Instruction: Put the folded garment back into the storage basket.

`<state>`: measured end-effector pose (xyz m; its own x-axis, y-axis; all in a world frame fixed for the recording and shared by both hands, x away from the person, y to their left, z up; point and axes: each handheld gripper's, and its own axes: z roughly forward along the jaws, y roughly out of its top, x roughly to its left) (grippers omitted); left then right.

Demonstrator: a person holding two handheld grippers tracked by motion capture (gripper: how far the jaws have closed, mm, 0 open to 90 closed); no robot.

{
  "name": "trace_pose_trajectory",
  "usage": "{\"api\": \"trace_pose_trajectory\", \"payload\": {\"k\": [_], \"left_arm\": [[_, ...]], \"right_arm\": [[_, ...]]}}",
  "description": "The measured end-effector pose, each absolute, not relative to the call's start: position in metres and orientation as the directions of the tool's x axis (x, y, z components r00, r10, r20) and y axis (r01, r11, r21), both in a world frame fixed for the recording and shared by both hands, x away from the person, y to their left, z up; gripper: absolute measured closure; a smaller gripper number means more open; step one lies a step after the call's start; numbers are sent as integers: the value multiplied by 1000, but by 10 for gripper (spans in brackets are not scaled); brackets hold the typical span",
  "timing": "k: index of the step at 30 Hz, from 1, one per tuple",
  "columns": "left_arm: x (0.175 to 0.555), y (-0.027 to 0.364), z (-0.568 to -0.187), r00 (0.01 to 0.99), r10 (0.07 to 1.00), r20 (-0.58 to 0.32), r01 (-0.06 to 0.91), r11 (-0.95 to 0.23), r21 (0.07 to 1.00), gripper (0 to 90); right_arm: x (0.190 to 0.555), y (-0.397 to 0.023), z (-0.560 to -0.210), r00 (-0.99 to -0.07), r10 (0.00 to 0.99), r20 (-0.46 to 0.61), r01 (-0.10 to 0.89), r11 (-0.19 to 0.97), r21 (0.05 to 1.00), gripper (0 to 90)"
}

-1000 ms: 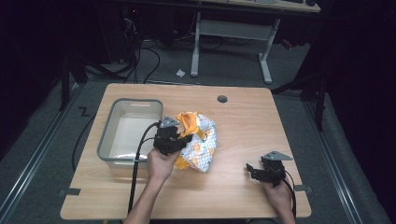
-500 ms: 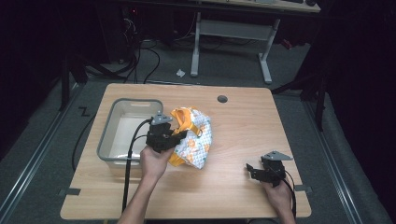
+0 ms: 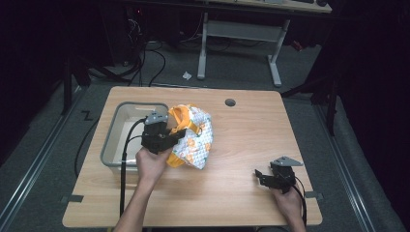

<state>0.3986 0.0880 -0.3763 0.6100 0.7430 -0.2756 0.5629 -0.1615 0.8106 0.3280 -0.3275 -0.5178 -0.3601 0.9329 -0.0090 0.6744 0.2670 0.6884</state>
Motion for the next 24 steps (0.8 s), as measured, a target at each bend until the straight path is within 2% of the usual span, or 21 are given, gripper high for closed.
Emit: {"api": "trace_pose_trajectory", "payload": {"k": [24], "left_arm": [[402, 133, -363, 547, 792, -270, 555, -102, 825, 763]], "right_arm": [[328, -328, -518, -364, 931, -13, 672, 272, 689, 261]]}}
